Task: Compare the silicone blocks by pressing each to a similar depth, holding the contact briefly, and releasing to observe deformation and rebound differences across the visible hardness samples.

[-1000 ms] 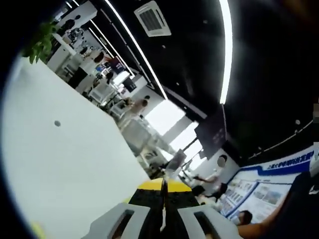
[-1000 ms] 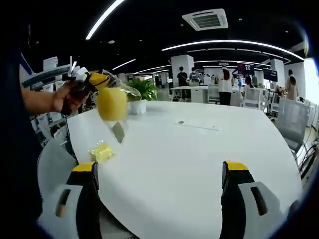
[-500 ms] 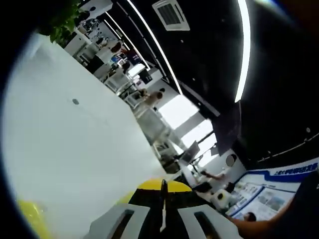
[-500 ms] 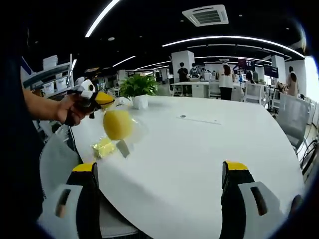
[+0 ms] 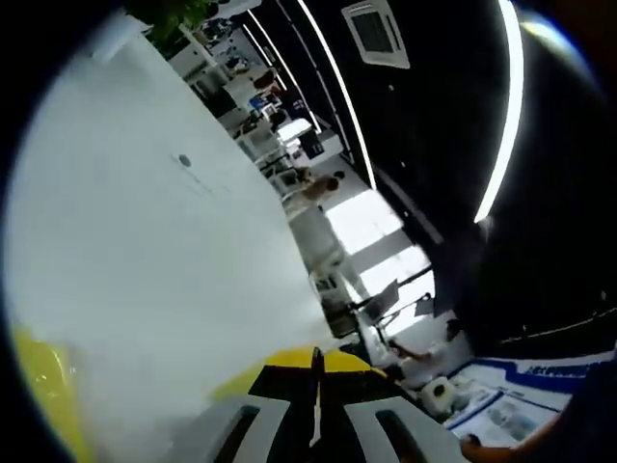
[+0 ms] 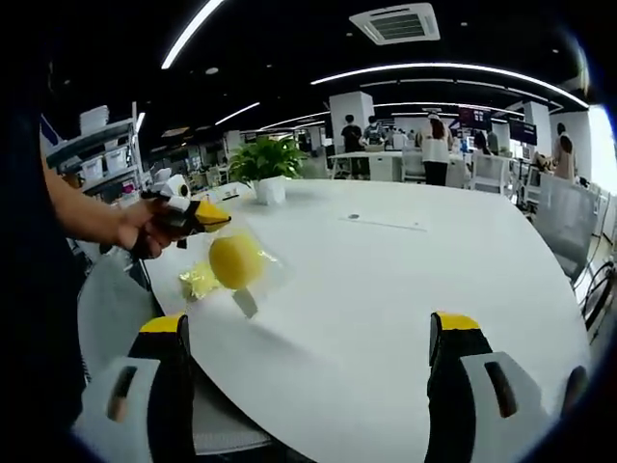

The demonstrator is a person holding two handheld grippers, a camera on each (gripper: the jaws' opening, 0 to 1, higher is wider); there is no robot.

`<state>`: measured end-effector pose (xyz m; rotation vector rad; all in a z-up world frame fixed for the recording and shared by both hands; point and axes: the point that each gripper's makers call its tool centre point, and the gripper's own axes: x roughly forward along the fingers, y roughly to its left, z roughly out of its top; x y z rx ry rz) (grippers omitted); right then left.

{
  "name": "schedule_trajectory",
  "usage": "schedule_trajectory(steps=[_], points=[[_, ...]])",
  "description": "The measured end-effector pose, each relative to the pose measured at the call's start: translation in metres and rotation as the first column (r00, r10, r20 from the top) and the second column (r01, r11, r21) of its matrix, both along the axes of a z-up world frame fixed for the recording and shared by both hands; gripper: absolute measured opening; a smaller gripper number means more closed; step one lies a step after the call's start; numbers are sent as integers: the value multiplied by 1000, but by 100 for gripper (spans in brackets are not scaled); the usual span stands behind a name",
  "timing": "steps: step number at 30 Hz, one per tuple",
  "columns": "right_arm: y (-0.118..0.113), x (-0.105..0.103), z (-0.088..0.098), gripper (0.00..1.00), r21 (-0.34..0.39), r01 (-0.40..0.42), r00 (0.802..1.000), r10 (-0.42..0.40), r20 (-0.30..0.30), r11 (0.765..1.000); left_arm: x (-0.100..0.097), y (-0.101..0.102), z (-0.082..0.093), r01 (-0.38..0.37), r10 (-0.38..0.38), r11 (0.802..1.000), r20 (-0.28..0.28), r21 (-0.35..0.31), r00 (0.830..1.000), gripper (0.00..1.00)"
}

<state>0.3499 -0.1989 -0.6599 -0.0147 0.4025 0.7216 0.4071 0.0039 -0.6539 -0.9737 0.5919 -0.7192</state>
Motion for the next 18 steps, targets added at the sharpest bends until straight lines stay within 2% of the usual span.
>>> schedule_trajectory(steps=[3,4,5,13,18], points=[[1,-1,-1,96,-2,-5,1000,5,-3,1000,1,1,-11,-7,7,1000,-26,14,1000,0],[1,-1,-1,96,0,-4,1000,4,-6,1000,-1,1,-11,2,-4,1000,-58,-21,998,0],[1,-1,-1,96,1,-3,1000,3,-7,1000,2,3,-13,-11,11,1000,-40,-2,999,0],[0,-1,-3,96,10,9,1000,-9,-12,1000,10,9,-27,-33,35,999,-61,31,998,0],[-1,-1,-3,96,15,15,1000,-15,-12,1000,16,17,-41,-27,34,994,-69,103,997,0]])
